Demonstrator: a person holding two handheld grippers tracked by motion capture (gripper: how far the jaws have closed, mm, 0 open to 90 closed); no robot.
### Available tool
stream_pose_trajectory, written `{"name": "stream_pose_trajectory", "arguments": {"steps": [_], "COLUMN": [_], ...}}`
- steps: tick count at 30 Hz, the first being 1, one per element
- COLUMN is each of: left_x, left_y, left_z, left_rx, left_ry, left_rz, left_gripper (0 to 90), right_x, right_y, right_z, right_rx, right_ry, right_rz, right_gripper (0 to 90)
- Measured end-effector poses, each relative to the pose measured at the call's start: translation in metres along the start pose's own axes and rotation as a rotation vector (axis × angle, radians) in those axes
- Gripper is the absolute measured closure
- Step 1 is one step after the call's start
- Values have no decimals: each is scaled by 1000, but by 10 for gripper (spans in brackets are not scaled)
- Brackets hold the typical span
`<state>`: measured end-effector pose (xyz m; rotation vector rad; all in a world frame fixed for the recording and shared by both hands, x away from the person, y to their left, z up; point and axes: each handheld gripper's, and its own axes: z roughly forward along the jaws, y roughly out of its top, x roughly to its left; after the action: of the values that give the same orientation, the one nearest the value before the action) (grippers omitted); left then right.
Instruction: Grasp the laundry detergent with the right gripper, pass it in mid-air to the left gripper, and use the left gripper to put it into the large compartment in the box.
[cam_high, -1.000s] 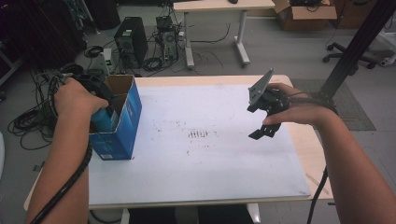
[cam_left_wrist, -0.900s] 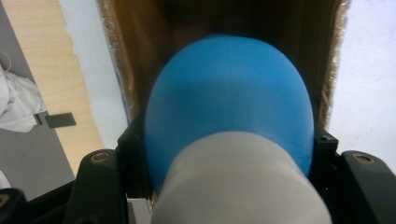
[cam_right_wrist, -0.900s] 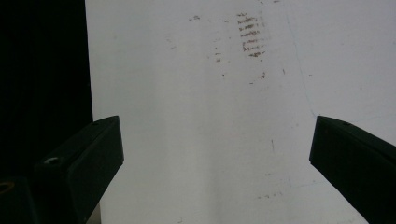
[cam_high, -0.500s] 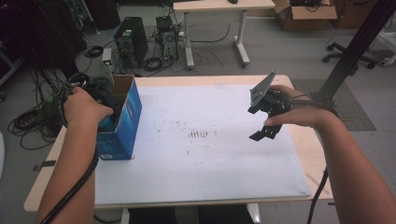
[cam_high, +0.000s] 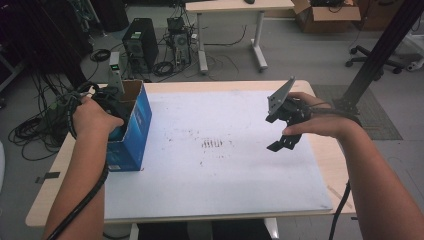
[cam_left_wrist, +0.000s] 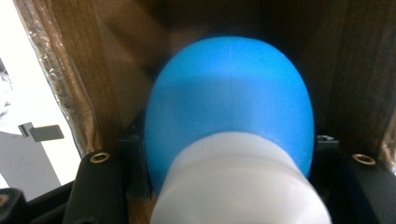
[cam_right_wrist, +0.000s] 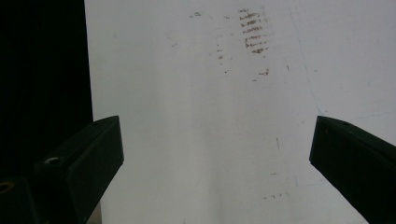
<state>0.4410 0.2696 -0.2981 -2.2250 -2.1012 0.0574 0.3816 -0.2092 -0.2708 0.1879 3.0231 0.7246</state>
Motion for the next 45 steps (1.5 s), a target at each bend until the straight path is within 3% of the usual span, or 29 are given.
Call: {"name": "stream_pose_trajectory", "arguments": {"steps": [23,45], "left_x": [3,-3], "left_y": [-1,-7], "left_z": [-1,-29], "left_rx": [-7,-36], "left_ry": [-19,-1], "left_rz": [7,-3], "left_gripper": [326,255], "right_x": [-2,-3], "right_y": [-6,-8], "right_z": [-1,-1], "right_rx": [-4,-7], "right_ry": [-2,0], "right_rz": [23,19], "right_gripper": [26,26]}}
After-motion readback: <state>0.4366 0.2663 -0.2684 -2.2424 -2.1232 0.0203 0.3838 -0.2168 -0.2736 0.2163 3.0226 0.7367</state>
